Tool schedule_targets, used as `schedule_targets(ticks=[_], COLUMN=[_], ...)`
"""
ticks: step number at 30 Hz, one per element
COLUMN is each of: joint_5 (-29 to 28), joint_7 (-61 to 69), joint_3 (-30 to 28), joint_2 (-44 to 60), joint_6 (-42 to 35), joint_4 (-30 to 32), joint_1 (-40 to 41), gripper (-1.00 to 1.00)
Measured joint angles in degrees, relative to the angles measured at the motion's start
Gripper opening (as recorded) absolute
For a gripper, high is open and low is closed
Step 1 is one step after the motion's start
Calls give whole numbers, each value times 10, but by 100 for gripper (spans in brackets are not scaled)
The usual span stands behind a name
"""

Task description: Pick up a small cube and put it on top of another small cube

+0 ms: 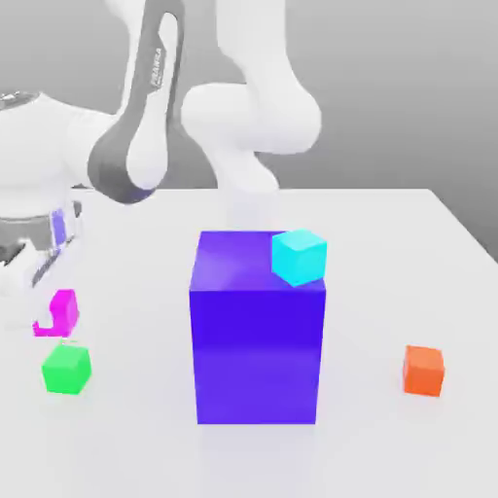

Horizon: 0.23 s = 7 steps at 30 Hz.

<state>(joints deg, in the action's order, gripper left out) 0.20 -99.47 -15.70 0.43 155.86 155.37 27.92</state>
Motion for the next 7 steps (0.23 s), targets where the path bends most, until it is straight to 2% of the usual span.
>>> schedule_targets(ticks=[3,4,7], joint_5=[45,61,61], joint_7=[28,40,40], joint_3=[20,28,28], joint_2=[59,78,78], joint_6=[55,72,72], joint_4=[-2,-3,-3], joint_1=[5,9,9], gripper=[-100,100,100])
